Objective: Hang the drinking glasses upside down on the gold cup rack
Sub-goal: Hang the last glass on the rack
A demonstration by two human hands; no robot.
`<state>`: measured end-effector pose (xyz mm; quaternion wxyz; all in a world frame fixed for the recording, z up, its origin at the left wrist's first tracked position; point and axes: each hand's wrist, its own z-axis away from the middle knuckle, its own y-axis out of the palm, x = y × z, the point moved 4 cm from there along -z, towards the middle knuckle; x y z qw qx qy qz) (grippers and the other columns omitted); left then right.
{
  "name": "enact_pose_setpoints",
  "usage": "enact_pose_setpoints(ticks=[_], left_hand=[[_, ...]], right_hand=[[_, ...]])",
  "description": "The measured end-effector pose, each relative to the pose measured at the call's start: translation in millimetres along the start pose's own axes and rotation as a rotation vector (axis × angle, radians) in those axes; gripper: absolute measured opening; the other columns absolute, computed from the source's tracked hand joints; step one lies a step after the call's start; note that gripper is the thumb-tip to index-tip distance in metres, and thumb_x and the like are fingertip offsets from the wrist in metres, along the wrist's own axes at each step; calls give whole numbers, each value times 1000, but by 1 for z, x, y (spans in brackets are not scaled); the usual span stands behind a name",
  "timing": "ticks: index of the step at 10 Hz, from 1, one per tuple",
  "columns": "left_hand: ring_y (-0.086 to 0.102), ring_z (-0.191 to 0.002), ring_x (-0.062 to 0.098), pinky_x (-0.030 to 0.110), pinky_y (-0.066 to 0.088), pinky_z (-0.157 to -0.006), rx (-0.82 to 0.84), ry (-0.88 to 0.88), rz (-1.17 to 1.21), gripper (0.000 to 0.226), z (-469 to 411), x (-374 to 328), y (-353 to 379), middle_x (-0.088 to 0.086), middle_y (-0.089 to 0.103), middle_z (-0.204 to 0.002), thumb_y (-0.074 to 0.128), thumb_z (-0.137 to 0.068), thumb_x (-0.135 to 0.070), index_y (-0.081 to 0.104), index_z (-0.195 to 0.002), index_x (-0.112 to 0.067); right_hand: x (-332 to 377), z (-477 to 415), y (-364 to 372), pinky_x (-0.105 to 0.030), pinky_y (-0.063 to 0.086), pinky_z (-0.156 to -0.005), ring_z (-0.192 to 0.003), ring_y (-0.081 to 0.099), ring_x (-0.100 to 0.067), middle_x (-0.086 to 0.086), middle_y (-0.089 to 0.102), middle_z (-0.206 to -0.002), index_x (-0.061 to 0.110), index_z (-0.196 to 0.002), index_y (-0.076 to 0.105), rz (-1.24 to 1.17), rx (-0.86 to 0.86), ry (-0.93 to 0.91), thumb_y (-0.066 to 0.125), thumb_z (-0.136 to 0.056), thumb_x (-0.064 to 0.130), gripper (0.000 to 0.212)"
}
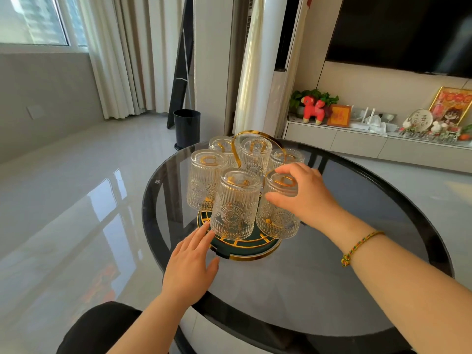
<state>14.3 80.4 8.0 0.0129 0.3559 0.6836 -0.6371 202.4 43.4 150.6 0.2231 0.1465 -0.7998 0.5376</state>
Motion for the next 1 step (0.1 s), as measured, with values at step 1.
enact_pose_setpoints(ticks=[1], left_hand=[[11,-140,16,35,10,-115,-4,4,-32,58,1,0,-1,-6,7,-153,40,-90,-40,8,-138,-32]], right_hand=[[1,3,0,-25,25,-87,-114,33,-19,-2,47,-125,19,-116,48,-20,-13,-13,65,-72,35,51]])
